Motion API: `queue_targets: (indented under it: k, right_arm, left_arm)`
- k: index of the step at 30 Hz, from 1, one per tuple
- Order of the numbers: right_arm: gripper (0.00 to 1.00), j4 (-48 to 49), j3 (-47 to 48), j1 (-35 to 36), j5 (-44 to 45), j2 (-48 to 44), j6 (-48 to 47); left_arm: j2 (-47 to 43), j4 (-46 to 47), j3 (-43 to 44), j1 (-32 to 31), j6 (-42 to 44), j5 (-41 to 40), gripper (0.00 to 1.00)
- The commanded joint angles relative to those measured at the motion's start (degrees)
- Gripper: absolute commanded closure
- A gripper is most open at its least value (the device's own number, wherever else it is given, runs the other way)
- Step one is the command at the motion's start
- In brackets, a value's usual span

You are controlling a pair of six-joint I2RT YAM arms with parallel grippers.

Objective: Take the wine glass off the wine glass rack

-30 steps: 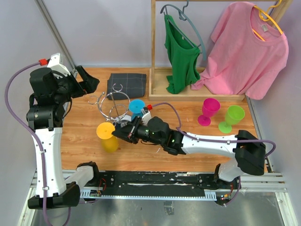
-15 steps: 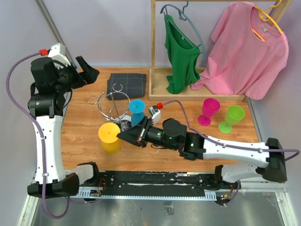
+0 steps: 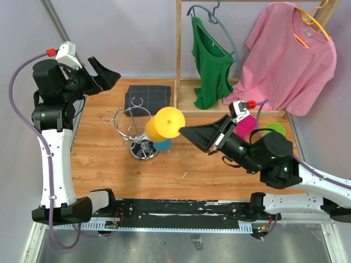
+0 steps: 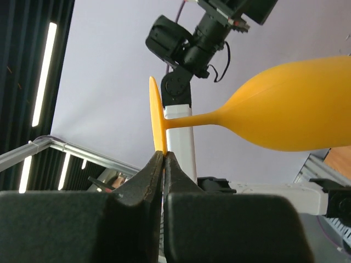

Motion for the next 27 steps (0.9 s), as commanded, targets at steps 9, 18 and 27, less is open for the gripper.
queue_targets:
  k: [9,18,27]
  right_arm:
    - [0.99,5.2,-3.0,0.2,16.8,-13.8,-23.2]
    - [0.99,3.9,9.0,-3.3,12.6,-4.1,-28.9]
    - [0.99,11.8,22.5,-27.4,-17.7,14.1,-9.2]
  left_arm:
    - [2.0,32.4,-5.7,0.4,-28.7,29.9,0.02]
    - [5.0,40.0,-4.9,-0.1,-35.8,33.5,0.03]
    - [4.8,42.7,-5.8,0.0,-36.8,33.8,0.03]
